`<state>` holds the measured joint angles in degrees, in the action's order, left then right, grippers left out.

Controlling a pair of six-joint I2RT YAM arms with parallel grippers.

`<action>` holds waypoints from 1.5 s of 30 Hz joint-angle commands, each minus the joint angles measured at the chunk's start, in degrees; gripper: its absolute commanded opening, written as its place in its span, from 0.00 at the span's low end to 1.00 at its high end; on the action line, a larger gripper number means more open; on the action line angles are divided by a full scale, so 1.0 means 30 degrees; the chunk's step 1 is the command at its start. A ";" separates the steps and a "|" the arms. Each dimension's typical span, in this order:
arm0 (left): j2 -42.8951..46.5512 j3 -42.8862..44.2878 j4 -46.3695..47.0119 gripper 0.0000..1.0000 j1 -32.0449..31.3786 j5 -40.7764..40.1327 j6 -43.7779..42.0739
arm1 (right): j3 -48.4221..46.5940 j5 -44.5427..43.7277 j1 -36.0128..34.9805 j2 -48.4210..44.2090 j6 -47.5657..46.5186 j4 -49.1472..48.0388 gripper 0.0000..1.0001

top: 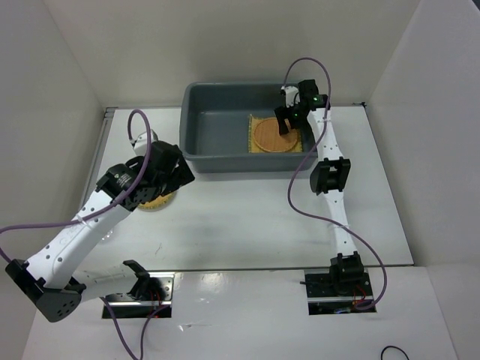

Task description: Place the mixed dishes into the plastic bin

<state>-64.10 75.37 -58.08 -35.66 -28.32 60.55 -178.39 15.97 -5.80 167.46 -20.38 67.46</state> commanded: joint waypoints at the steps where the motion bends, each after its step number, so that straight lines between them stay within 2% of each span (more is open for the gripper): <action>1: -0.0693 0.0303 -0.0821 1.00 0.0109 -0.1017 0.0587 | -0.0421 -0.1775 0.0382 -0.1353 -0.0149 -0.0661 0.89; 5: -0.2128 0.0832 -0.2226 1.00 -0.0067 -0.2979 0.0587 | -0.0421 -0.1953 0.0556 -0.3957 0.0812 -0.1449 0.91; 9: -0.3156 -0.0130 -0.1619 1.00 0.0223 -0.3542 0.1024 | -0.0421 -0.0288 0.0968 -0.9014 0.1667 -0.1628 0.96; 12: -0.2310 -0.2236 0.2270 1.00 0.1857 -0.0912 0.0675 | -0.0421 0.1967 0.0968 -1.1686 0.1027 0.0212 0.98; 14: -0.0969 -0.4900 0.5871 1.00 0.2916 0.1636 0.0997 | -0.0218 0.3025 0.1142 -1.2456 0.0323 0.2409 0.98; 15: -0.0379 -0.5925 0.7306 1.00 0.4169 0.2574 0.0997 | 0.3642 0.3027 0.1143 -1.3330 0.0580 0.2415 0.98; 16: 0.0207 -0.7008 0.9873 1.00 0.4848 0.3511 0.1316 | 0.5536 0.3608 0.1462 -1.5166 0.0090 0.2415 0.98; 17: 0.1344 -0.9107 1.1059 1.00 0.5551 0.5058 0.1638 | 0.7673 0.4222 0.2104 -1.6083 -0.0350 0.2415 0.98; 18: 0.1848 -1.0114 1.2144 1.00 0.6806 0.5711 0.2569 | 1.1958 0.4896 0.2516 -1.6933 -0.1515 0.2415 0.98; 20: 0.2727 -1.1816 1.4289 1.00 0.7868 0.6593 0.3744 | 1.6286 0.6358 0.3336 -1.9706 -0.2228 0.1429 0.98; 21: 0.2732 -1.2723 1.4496 1.00 0.8511 0.6597 0.4998 | 2.0368 0.6744 0.4153 -2.0711 -0.2230 0.0694 0.98; 22: 0.2732 -1.2906 1.4498 1.00 0.8691 0.6307 0.5416 | 2.2323 0.6748 0.4509 -2.2926 -0.1911 -0.1460 0.98; 23: 0.2732 -1.2908 1.4266 1.00 0.8693 0.5057 0.5972 | 2.5620 0.6371 0.4947 -2.4108 -0.1559 -0.2757 0.98; 24: 0.2732 -1.2908 1.4438 1.00 0.8693 0.4551 0.6209 | 2.7103 0.5758 0.5126 -2.6295 -0.0570 -0.4133 0.98; 26: 0.2558 -1.3227 1.4877 1.00 0.8869 0.3556 0.7027 | 3.0582 0.4790 0.5418 -2.8270 -0.0296 -0.7001 0.98; 29: 0.2847 -1.4953 1.5665 1.00 0.8869 0.2907 1.0742 | 3.4366 0.3942 0.5596 -3.1574 0.0026 -0.9119 0.98; 31: 0.3725 -1.6618 1.6691 1.00 0.8637 0.2586 1.1922 | 3.6364 0.2915 0.5596 -3.3280 0.0671 -0.9770 0.98; 34: 0.5073 -1.7359 1.5967 1.00 0.8080 0.0829 1.3327 | 3.7687 0.0632 0.5596 -3.3727 0.0847 -0.9597 0.98; 35: 0.5511 -1.7593 1.5267 1.00 0.7875 0.0535 1.3621 | 3.8129 -0.0999 0.5596 -3.4077 0.1108 -1.0032 0.98; 39: 0.8411 -1.9085 1.3681 1.00 0.7697 -0.1073 1.4852 | 4.0122 -0.3178 0.5772 -3.4637 0.2074 -1.1174 0.98; 45: 1.1839 -2.1312 1.3441 1.00 0.7873 -0.1899 1.5728 | 4.0714 -0.1953 0.6270 -3.4637 0.2695 -1.1503 0.98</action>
<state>-31.51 14.11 -16.91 -12.40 -30.46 103.66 -55.18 10.85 12.60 64.42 -13.67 37.26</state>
